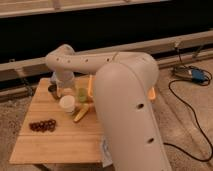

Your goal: Place sponge in table surface

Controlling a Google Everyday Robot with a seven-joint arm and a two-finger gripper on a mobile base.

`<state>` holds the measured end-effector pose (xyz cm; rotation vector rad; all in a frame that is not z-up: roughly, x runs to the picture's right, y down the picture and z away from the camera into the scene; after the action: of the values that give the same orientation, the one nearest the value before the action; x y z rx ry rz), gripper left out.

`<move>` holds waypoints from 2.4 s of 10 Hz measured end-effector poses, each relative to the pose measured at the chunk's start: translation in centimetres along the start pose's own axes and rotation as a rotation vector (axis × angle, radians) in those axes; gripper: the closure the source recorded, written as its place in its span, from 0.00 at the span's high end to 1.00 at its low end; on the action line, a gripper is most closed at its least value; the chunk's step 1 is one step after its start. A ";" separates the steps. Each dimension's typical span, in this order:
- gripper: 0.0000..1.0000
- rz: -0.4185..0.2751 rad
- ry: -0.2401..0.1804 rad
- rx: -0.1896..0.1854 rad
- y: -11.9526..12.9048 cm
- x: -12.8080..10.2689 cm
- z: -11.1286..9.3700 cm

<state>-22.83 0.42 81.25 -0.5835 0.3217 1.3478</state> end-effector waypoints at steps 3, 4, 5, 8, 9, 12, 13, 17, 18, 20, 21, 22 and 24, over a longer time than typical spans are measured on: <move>0.65 -0.006 -0.146 -0.016 3.5 -7.8 0.0; 0.65 0.000 -0.213 -0.018 3.9 -10.3 -0.1; 0.65 0.008 -0.279 -0.015 4.1 -12.4 -0.4; 0.65 0.032 -0.441 -0.018 6.3 -15.8 -0.2; 0.65 0.041 -0.465 -0.021 6.5 -16.4 -0.2; 0.65 0.019 -0.443 -0.017 8.1 -17.0 2.2; 0.65 0.013 -0.418 -0.018 8.0 -16.9 3.0; 0.65 0.010 -0.406 -0.019 7.9 -16.9 3.4; 0.65 0.011 -0.405 -0.020 7.8 -16.9 3.4; 0.65 0.023 -0.416 -0.025 7.7 -17.0 4.2; 0.65 0.029 -0.421 -0.027 7.6 -17.0 5.1; 0.65 0.039 -0.427 -0.030 7.4 -17.2 6.5; 0.65 0.053 -0.430 -0.035 7.3 -17.7 8.1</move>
<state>-34.52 -8.65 95.84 -0.3027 -0.0377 1.4923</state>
